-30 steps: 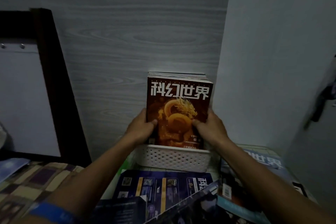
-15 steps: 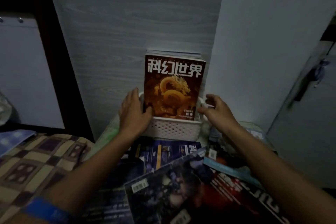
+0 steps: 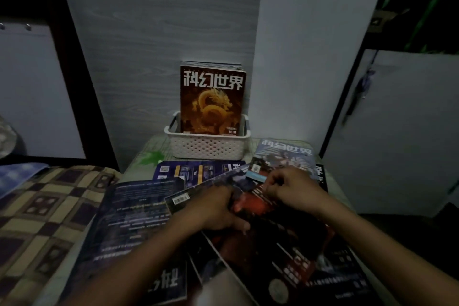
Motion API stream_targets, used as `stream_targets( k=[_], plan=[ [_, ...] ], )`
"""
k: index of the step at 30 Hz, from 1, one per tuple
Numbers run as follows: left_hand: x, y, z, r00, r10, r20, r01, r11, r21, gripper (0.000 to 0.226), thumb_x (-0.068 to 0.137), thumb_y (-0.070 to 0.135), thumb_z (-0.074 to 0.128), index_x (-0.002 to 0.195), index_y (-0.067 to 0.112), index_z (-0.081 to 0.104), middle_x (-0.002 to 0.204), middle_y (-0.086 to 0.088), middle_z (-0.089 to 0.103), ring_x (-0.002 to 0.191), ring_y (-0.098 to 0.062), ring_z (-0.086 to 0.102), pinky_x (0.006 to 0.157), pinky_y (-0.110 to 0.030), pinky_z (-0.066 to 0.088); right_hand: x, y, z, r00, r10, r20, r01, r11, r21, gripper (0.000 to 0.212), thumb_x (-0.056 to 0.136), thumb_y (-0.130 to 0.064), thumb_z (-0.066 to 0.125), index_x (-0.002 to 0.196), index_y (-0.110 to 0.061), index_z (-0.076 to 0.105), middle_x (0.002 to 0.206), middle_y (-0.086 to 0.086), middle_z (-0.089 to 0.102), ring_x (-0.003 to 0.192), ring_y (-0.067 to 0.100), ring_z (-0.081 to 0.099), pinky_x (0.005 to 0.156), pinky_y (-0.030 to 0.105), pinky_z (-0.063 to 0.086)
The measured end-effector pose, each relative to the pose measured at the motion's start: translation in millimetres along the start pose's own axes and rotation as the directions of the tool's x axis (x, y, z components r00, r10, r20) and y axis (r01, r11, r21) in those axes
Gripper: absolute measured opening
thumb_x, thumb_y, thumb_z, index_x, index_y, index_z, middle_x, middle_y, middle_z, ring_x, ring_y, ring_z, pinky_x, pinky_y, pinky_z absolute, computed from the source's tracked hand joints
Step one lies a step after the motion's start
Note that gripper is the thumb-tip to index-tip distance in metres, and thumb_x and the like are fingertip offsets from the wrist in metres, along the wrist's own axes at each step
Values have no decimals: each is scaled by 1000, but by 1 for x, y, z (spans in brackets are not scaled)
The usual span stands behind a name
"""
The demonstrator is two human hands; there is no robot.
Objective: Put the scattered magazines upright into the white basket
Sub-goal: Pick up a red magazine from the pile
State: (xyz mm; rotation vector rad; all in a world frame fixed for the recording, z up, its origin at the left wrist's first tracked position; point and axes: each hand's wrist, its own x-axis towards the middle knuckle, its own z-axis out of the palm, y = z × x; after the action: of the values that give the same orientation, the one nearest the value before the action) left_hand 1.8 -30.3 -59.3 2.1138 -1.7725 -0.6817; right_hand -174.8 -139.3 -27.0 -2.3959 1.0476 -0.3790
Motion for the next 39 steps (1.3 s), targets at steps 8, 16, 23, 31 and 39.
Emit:
stream_targets(
  k=[8,16,23,31,39],
  plan=[
    [-25,-8,4,985,55,163,53,803,-594,18,96,7,56,111,11,66,106,-8,72,93,-18,67,86,-31,52,-41,26,-26,976,211,-61,-219,918,-331,39,83,-54,58,65,-20,55,66,-2,60,62,17,59,51,27,38],
    [-64,-31,-67,927,38,-374,-303,665,-683,7,92,2,59,91,9,57,76,-3,64,68,-11,63,60,-21,51,-56,22,-15,929,251,273,-353,822,446,47,79,-64,61,99,-22,66,82,6,77,51,19,64,40,25,46],
    [-58,-19,-74,835,-47,-548,-369,690,-623,26,95,6,57,108,25,69,100,7,76,99,-13,69,84,-29,56,-21,-42,-17,963,166,-214,51,666,744,12,99,-10,50,99,-14,62,53,1,62,38,13,55,32,22,40],
    [-45,-37,-51,698,-48,-715,-285,897,-337,36,90,9,64,78,43,68,69,17,72,68,3,67,63,-17,46,-14,-28,16,916,230,-330,95,674,733,19,95,-7,58,96,-24,66,70,3,70,53,16,63,48,29,53],
    [-1,-42,-132,540,-162,-826,-385,825,-414,30,86,13,70,91,42,70,88,4,76,84,-15,72,81,-44,59,74,-65,-25,796,222,-563,292,674,679,12,89,-12,68,81,-20,64,75,9,71,50,17,65,50,31,54]
  ],
)
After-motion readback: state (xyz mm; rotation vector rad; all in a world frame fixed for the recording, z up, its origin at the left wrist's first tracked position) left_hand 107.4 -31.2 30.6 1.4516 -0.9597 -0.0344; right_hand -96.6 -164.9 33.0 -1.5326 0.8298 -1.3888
